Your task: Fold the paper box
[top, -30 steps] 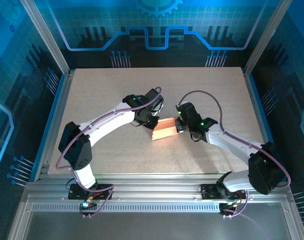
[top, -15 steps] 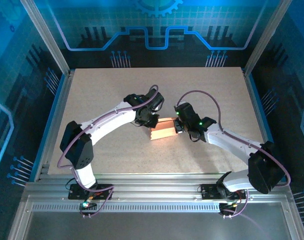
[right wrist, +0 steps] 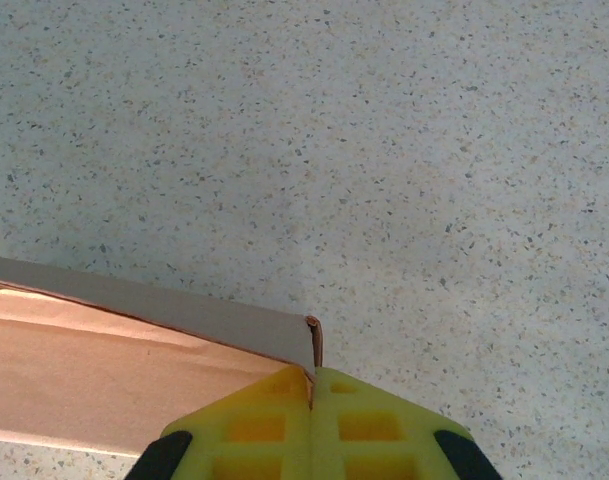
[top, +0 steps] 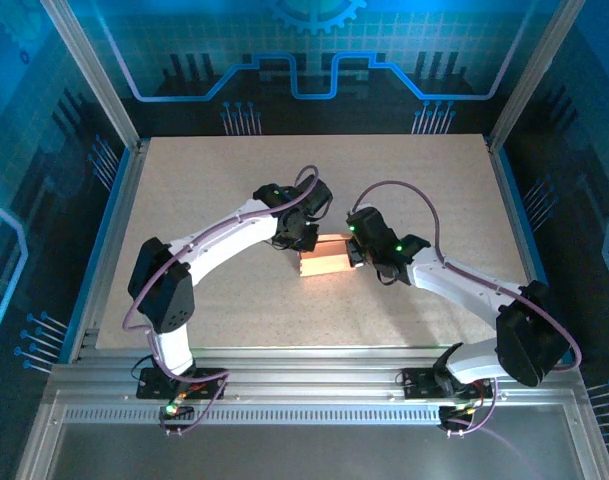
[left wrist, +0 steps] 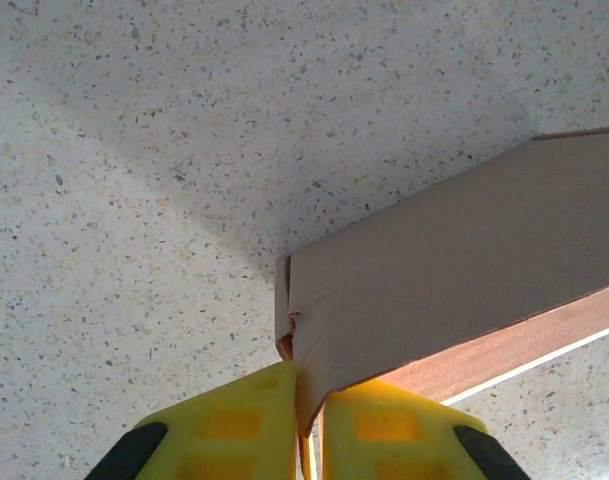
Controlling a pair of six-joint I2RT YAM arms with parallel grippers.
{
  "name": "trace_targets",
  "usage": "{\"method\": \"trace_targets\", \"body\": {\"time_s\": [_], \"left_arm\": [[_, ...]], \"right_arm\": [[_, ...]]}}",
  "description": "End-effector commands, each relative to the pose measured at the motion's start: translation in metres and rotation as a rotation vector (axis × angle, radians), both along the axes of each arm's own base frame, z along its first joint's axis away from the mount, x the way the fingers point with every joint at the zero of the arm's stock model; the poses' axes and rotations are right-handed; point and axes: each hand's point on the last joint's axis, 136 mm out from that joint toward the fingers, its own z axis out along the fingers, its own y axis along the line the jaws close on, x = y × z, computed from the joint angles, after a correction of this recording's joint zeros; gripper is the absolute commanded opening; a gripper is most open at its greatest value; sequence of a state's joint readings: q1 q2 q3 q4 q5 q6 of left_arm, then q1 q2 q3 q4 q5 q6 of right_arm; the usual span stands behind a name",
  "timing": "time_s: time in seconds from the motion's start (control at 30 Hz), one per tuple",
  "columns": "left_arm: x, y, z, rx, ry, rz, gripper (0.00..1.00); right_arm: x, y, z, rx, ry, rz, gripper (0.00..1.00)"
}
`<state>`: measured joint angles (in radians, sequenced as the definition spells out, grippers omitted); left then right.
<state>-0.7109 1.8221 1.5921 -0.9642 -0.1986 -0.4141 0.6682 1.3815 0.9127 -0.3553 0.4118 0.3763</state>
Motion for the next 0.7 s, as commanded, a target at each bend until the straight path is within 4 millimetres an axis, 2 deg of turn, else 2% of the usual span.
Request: {"method": "trace_targets", "body": {"time_s": [0.0, 0.17, 0.47, 0.67], "left_arm": [[0.007, -0.002, 0.003, -0.022, -0.003, 0.067, 0.13], [0.006, 0.003, 0.004, -0.025, 0.026, 0.12, 0.12], [0.001, 0.003, -0.007, -0.054, 0.049, 0.201, 0.12], [0.005, 0.01, -0.014, -0.059, -0.021, 0.2, 0.1]], "right_arm": [[-0.017, -0.005, -0.02, -0.058, 0.091, 0.001, 0.0], [-0.017, -0.005, -0.02, -0.057, 0.088, -0.003, 0.0], [-0.019, -0.003, -0.021, -0.054, 0.088, -0.006, 0.0], [-0.019, -0.002, -0.022, -0.044, 0.086, -0.006, 0.0]]}}
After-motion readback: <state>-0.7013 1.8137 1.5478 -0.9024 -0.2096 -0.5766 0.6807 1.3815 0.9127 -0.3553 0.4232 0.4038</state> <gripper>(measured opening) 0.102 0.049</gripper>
